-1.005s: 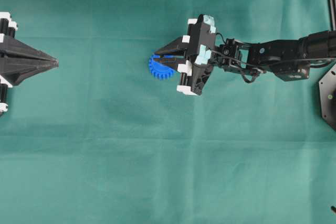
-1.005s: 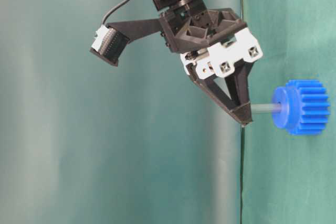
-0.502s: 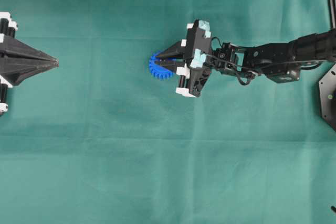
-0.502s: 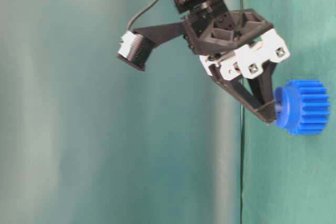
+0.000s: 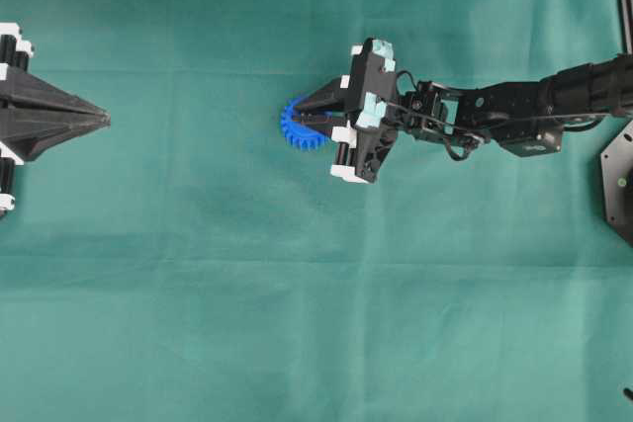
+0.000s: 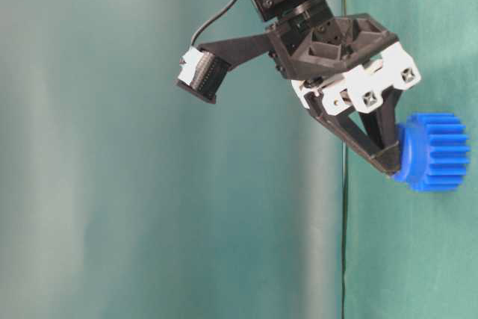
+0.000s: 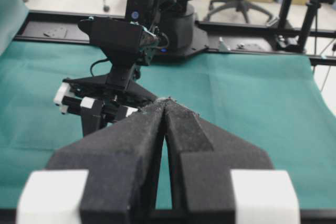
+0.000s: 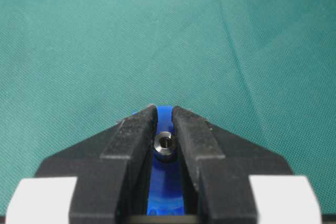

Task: Insert the shaft placed at a random location into the center hole of the small gear at another random location.
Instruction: 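Align the held shaft over the gear's center hole and lower it in, then open the right gripper and raise it away from the gear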

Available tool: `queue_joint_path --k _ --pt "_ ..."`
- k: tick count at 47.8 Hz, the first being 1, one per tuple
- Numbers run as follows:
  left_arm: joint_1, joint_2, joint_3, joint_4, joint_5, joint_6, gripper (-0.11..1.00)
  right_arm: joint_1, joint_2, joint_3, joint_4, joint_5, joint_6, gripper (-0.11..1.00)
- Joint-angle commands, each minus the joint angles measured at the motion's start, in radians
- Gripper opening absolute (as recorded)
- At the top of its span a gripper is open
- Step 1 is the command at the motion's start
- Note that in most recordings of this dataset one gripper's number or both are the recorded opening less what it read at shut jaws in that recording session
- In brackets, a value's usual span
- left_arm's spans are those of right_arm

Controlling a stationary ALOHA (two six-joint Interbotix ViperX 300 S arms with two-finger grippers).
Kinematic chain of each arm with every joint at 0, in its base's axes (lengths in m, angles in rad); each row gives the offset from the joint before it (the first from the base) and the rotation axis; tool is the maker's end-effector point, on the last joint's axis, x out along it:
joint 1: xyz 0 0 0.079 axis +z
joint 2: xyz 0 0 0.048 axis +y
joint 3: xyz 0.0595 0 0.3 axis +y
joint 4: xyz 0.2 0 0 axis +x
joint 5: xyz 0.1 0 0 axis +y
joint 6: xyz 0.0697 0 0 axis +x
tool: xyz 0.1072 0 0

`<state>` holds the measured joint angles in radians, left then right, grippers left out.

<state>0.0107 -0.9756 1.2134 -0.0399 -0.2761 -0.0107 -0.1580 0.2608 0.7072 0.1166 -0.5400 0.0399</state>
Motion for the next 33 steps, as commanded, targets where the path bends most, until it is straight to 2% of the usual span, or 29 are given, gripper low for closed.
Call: queue_joint_path --k 1,8,10,18,21,33 --pt "0.003 0.005 -0.011 -0.002 -0.005 0.000 -0.01 -0.003 -0.014 -0.021 0.002 -0.005 -0.002 0.15" --pt "0.002 0.005 -0.009 -0.002 -0.006 0.002 -0.01 -0.003 -0.014 -0.020 0.002 0.000 0.003 0.15" --pt "0.003 0.005 -0.009 -0.002 -0.006 0.002 -0.01 -0.003 -0.014 -0.020 0.002 0.000 0.003 0.19" --pt "0.002 0.005 -0.009 -0.002 -0.005 0.000 -0.01 -0.003 -0.017 -0.021 0.002 0.002 0.005 0.67" --pt "0.003 0.005 -0.009 -0.002 -0.002 0.000 -0.01 -0.003 -0.020 -0.021 0.002 0.002 0.006 0.81" --pt "0.002 0.005 -0.009 -0.002 0.002 0.000 -0.01 -0.003 -0.098 -0.021 0.002 0.038 0.006 0.78"
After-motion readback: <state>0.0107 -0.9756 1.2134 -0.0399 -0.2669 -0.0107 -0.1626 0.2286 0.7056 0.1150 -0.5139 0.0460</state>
